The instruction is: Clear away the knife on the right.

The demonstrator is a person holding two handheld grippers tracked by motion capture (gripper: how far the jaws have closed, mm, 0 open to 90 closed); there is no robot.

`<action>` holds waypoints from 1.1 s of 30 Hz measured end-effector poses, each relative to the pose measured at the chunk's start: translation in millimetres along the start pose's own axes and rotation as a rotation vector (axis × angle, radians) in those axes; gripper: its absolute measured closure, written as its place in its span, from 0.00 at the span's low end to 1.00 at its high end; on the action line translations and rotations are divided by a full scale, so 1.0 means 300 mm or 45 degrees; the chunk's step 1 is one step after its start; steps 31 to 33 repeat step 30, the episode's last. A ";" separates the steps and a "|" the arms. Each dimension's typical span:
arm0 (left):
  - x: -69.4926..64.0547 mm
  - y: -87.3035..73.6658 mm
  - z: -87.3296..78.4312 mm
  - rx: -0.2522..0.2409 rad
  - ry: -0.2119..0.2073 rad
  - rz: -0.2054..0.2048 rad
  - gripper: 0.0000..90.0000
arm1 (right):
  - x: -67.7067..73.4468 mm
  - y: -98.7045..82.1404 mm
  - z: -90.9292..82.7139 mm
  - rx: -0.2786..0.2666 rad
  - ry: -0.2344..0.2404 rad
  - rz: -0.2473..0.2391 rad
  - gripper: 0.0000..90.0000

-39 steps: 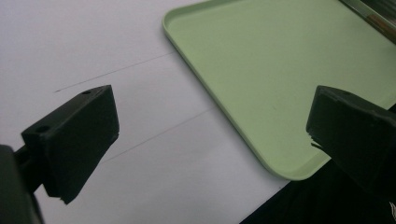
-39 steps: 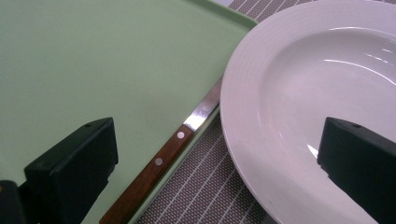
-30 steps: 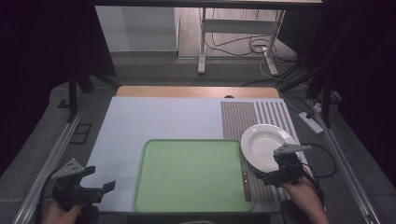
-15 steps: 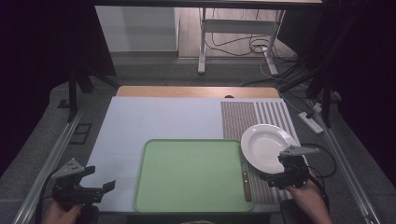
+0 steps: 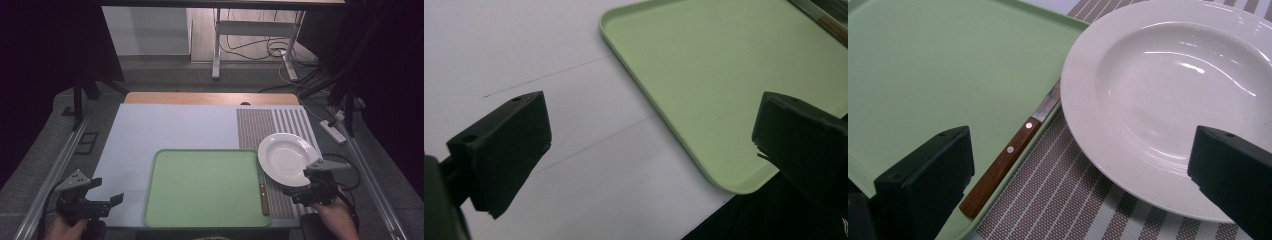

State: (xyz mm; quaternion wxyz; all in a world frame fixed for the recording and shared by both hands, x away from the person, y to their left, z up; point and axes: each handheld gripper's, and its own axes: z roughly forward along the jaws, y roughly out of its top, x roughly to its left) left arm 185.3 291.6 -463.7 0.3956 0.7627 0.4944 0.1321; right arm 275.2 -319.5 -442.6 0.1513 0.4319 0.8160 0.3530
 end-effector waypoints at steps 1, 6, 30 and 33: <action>0.000 0.000 0.000 0.000 0.000 0.000 0.02 | 0.000 0.000 0.000 0.000 0.000 0.000 0.00; -0.001 0.000 0.000 0.001 0.001 0.002 0.02 | -0.004 -0.009 -0.013 -0.010 -0.008 0.011 0.00; -0.003 0.001 0.001 0.002 0.006 0.006 0.02 | -0.008 -0.039 -0.050 -0.011 -0.052 0.051 0.00; -0.003 0.001 0.001 0.002 0.006 0.006 0.02 | -0.008 -0.039 -0.050 -0.011 -0.052 0.051 0.00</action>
